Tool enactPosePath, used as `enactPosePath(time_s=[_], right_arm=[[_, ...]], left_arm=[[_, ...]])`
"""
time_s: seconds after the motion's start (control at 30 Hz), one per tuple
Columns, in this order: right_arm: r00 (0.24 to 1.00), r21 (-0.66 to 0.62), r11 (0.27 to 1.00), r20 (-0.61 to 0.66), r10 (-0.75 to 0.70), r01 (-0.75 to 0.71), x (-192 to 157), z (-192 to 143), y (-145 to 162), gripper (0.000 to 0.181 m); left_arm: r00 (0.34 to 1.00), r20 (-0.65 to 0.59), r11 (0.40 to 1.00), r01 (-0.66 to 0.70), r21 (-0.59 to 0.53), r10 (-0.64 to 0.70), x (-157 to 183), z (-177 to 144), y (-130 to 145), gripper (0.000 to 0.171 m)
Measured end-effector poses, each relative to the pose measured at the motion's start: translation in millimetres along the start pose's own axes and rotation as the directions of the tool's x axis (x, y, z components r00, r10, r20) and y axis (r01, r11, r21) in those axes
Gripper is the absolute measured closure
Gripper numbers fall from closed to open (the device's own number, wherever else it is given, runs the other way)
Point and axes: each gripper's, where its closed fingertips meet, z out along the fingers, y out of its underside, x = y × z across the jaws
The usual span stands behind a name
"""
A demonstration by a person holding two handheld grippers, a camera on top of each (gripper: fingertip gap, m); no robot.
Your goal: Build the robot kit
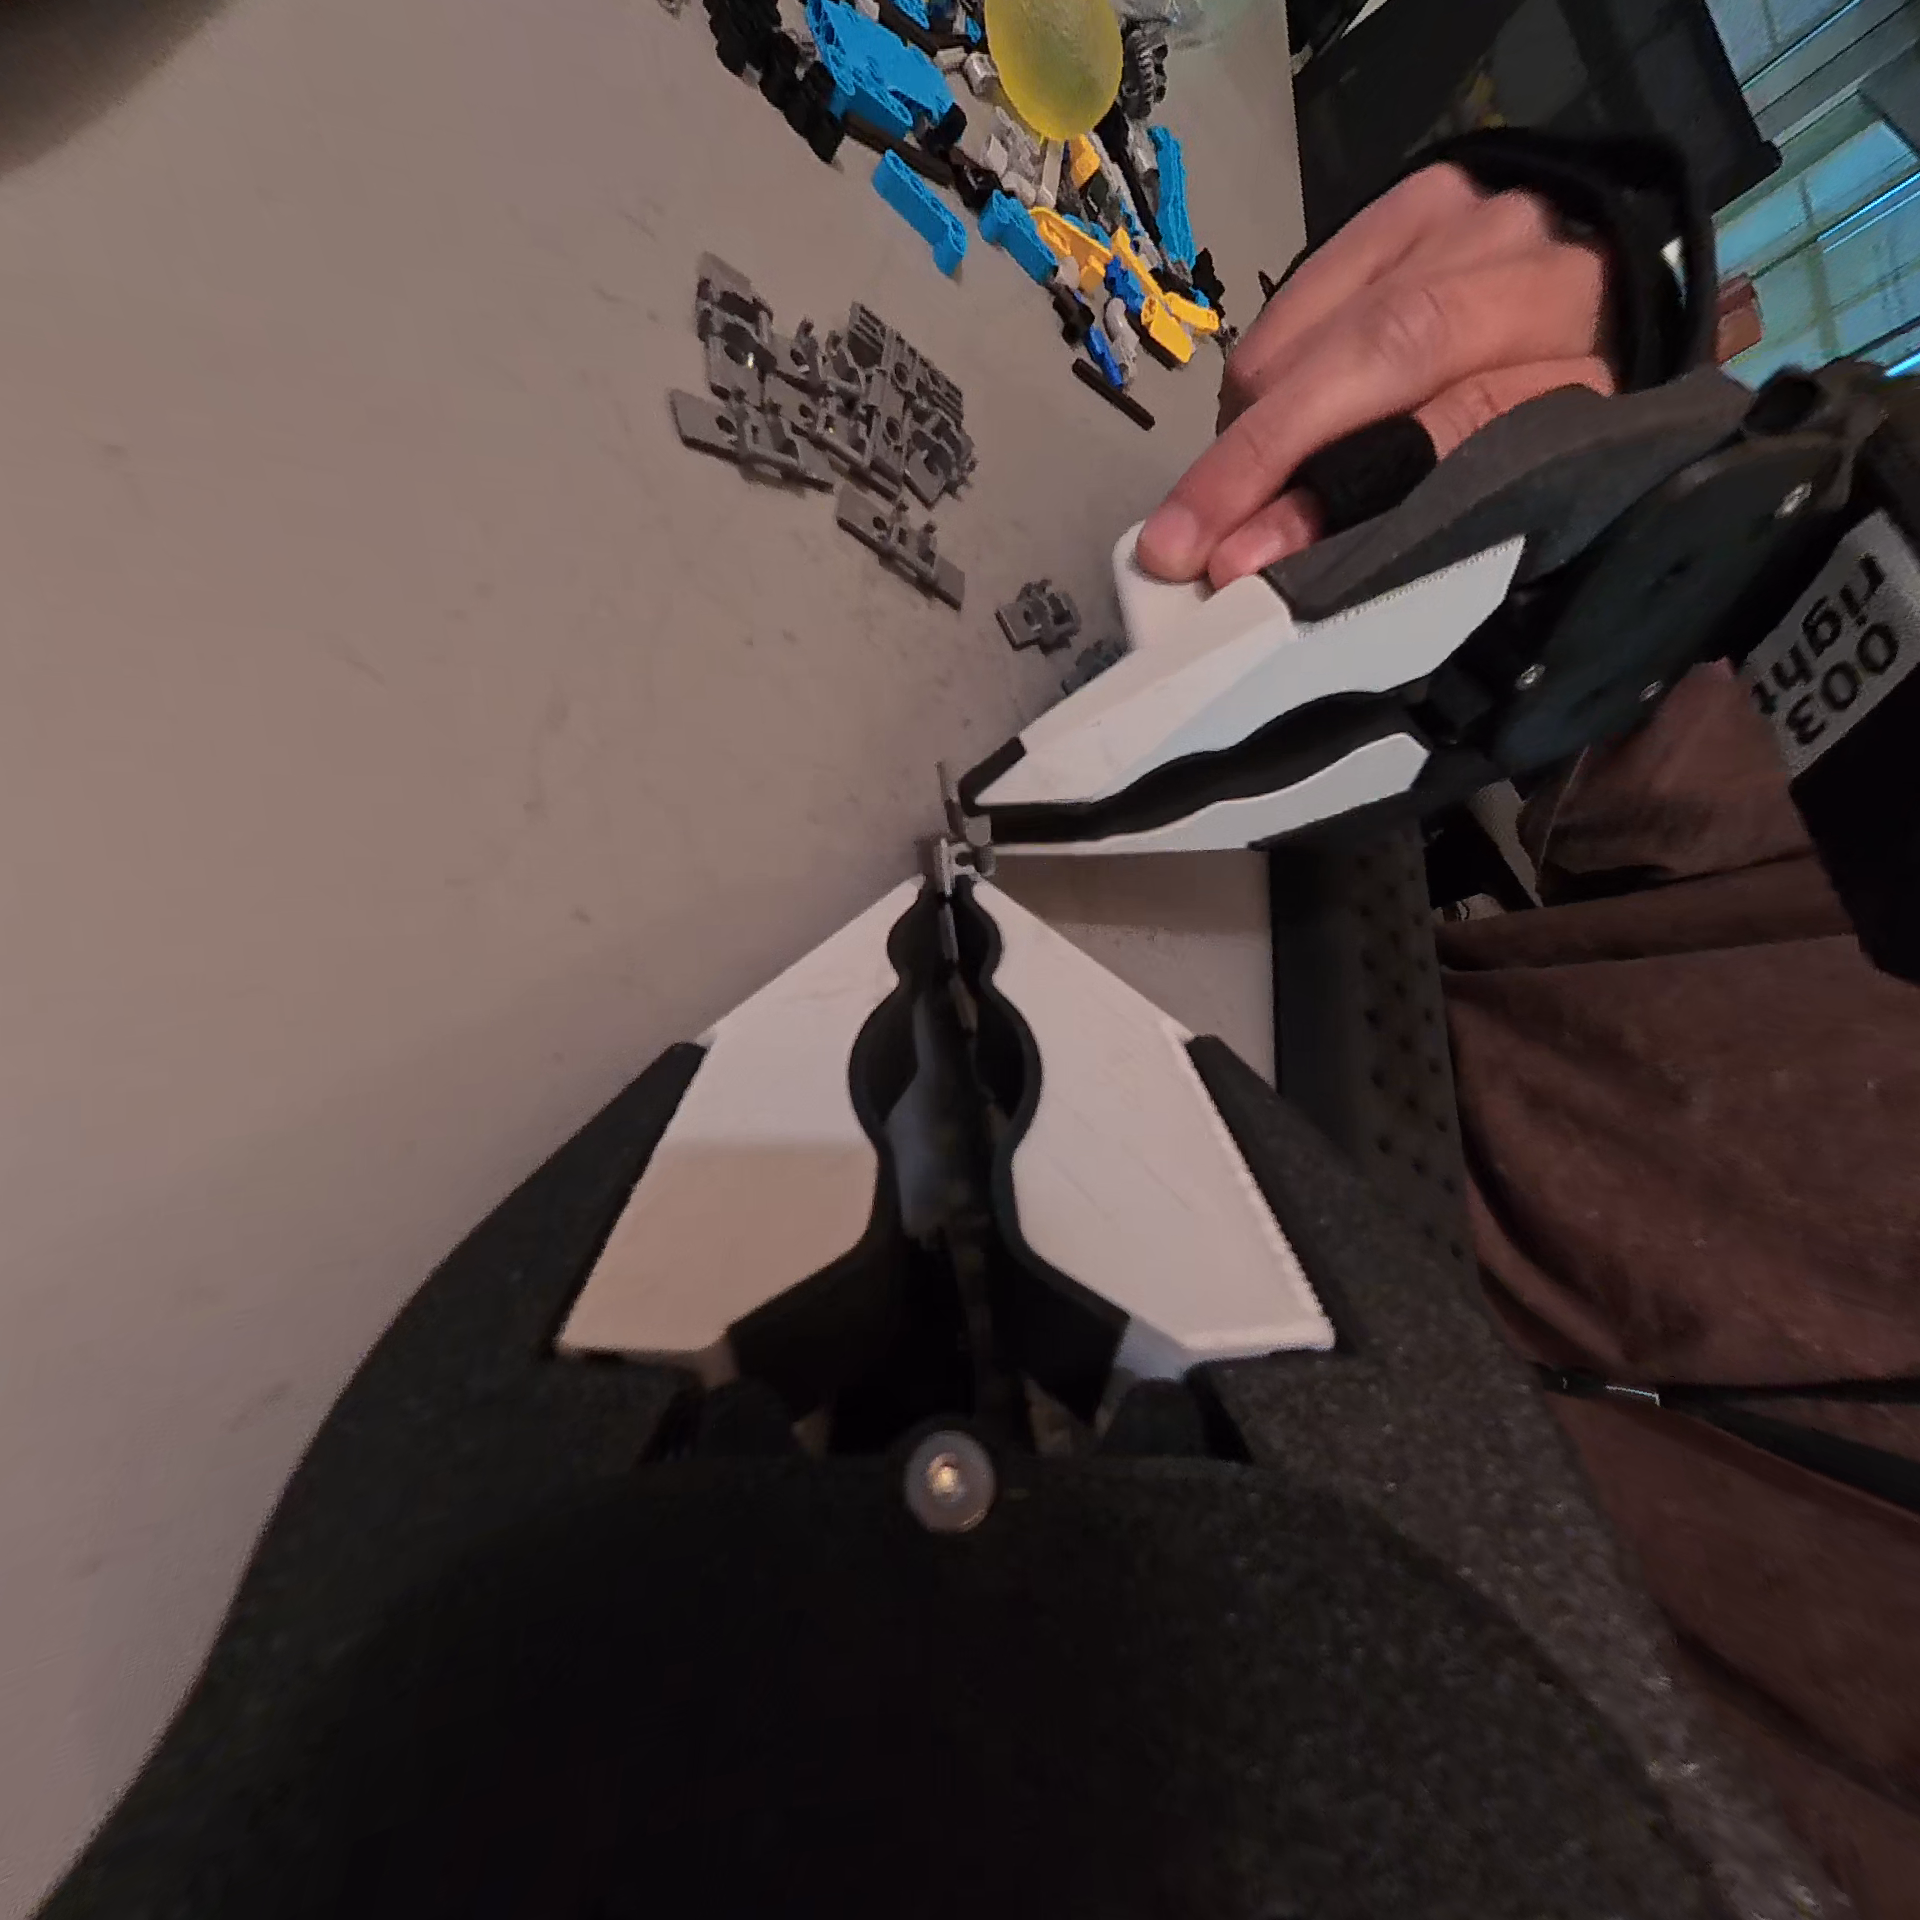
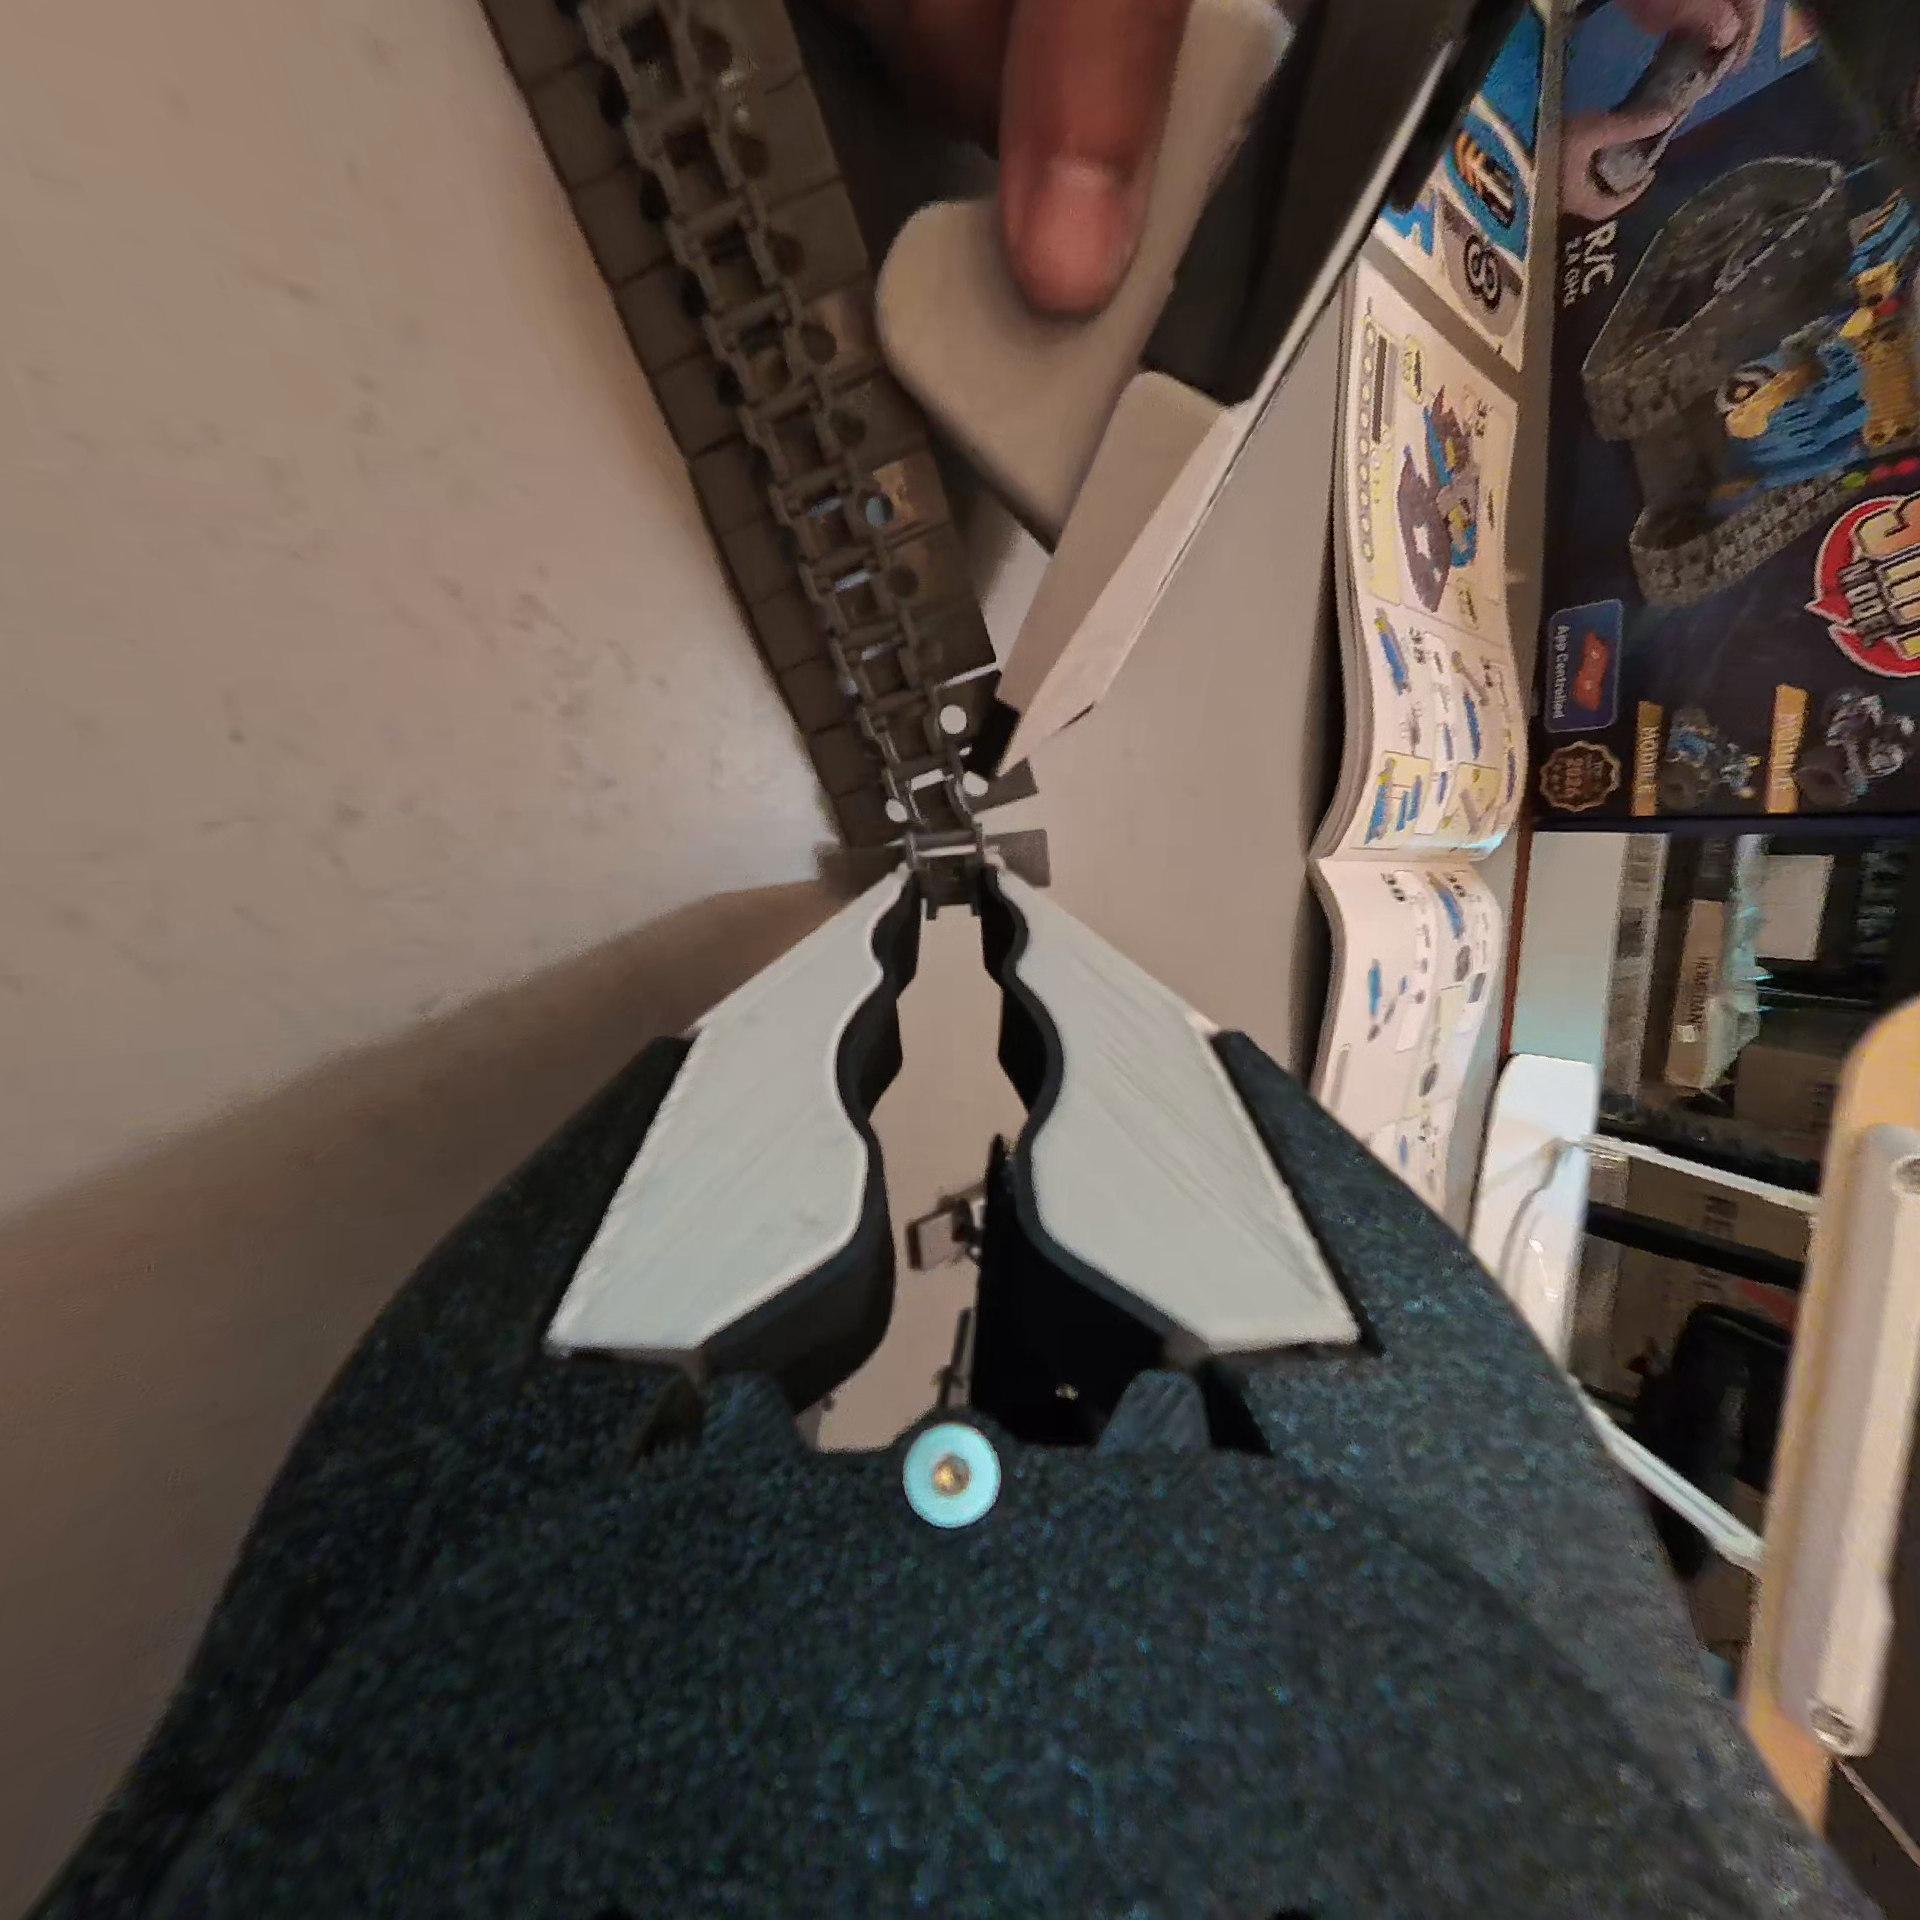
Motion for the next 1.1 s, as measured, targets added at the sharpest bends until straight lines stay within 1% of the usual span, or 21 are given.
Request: enactPosePath(time_s=[0.17, 0.27, 0.3, 0.37, 0.43, 0.57, 0.63, 0.7, 0.8, 0.83, 0.9, 0.93, 1.0, 1.03, 1.1], right_arm=[[0.993, -0.028, 0.994, -0.046, -0.108, 0.107, -0.1, 3.4, -1.0, 0.17], [0.994, -0.027, 0.995, -0.037, -0.1, 0.099, -0.1, 3.8, -1.2, 0.169], [0.997, -0.012, 0.997, -0.017, -0.073, 0.073, -1.7, 4.2, -1.2, 0.168], [0.999, 0.02, 1.0, 0.04, 0.007, -0.008, -4.5, 4.9, -1.9, 0.159], [0.994, 0.058, 0.995, 0.082, 0.071, -0.076, -4.6, 3.6, -3.4, 0.157], [0.959, 0.139, 0.959, 0.175, 0.224, -0.249, -0.6, -0.4, -4.8, 0.148], [0.909, 0.17, 0.913, 0.267, 0.319, -0.37, 1.0, -4.2, -4.0, 0.15], [0.842, 0.156, 0.859, 0.344, 0.416, -0.488, 4.6, -3.3, 1.8, 0.149], [0.673, 0.088, 0.758, 0.534, 0.512, -0.646, 0.4, -1.2, 1.8, 0.147], [0.611, 0.066, 0.731, 0.603, 0.513, -0.679, -2.2, -2.5, -1.1, 0.147], [0.499, 0.033, 0.675, 0.7, 0.511, -0.737, -2.5, -5.2, -7.2, 0.148], [0.458, 0.021, 0.661, 0.738, 0.496, -0.75, -3.3, -7.2, -10.1, 0.148], [0.43, 0.003, 0.658, 0.759, 0.489, -0.753, -2.3, -4.6, -9.4, 0.159], [0.435, 0.001, 0.667, 0.759, 0.485, -0.745, -1.4, -2.4, -8.0, 0.162], [0.438, -0.003, 0.685, 0.767, 0.468, -0.728, -1.0, -0.9, -7.3, 0.162]], left_arm=[[1.0, -0.004, 1.0, 0.007, -0.008, -0.007, -0.3, 0.4, 1.0, 0.169], [1.0, -0.004, 1.0, 0.01, -0.008, -0.01, -0.6, 0.4, 0.8, 0.169], [1.0, -0.005, 1.0, 0.011, -0.008, -0.011, -0.5, 0.5, 0.9, 0.169], [1.0, -0.002, 1.0, 0.012, -0.008, -0.012, -1.1, 0.5, 0.9, 0.169], [1.0, -0.007, 1.0, 0.013, -0.005, -0.013, -0.6, 0.1, 0.4, 0.169], [1.0, -0.013, 1.0, 0.011, -0.005, -0.011, 0.3, -0.1, 0.5, 0.169], [1.0, -0.014, 1.0, 0.009, -0.006, -0.009, 0.6, 0.0, 0.7, 0.169], [1.0, -0.015, 1.0, 0.006, -0.008, -0.006, 0.9, 0.3, 1.0, 0.169], [1.0, -0.018, 1.0, -0.001, -0.01, 0.0, 1.8, 0.6, 1.4, 0.169], [1.0, -0.018, 1.0, -0.003, -0.011, 0.003, 2.1, 0.7, 1.5, 0.169], [1.0, -0.019, 1.0, -0.011, -0.011, 0.01, 2.7, 0.8, 1.6, 0.169], [1.0, -0.019, 1.0, -0.014, -0.012, 0.014, 3.0, 0.9, 1.8, 0.169], [1.0, -0.019, 1.0, -0.021, -0.013, 0.021, 3.4, 1.1, 2.0, 0.169], [1.0, -0.017, 1.0, -0.024, -0.013, 0.024, 3.4, 1.1, 2.0, 0.169], [1.0, -0.017, 1.0, -0.027, -0.013, 0.027, 3.5, 1.1, 2.1, 0.169]])
